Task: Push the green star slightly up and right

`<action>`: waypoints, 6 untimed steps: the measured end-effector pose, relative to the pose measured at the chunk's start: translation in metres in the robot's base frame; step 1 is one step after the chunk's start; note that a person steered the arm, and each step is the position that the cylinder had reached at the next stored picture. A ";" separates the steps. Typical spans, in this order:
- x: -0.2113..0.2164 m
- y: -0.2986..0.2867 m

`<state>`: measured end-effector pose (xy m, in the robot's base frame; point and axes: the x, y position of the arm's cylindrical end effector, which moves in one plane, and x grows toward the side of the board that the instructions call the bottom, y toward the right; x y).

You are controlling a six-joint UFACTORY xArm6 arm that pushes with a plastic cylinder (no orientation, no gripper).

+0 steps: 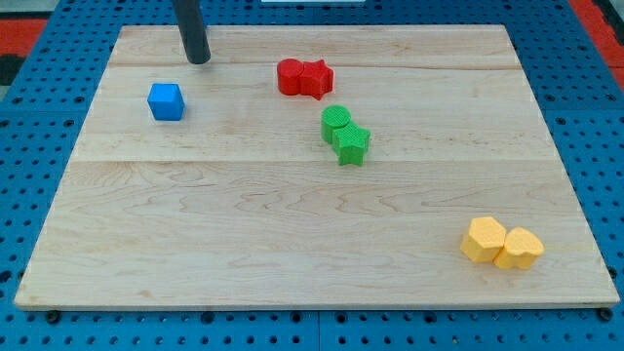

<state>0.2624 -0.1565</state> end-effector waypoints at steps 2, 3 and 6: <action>0.043 0.064; 0.050 0.097; 0.185 0.152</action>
<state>0.4473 -0.0046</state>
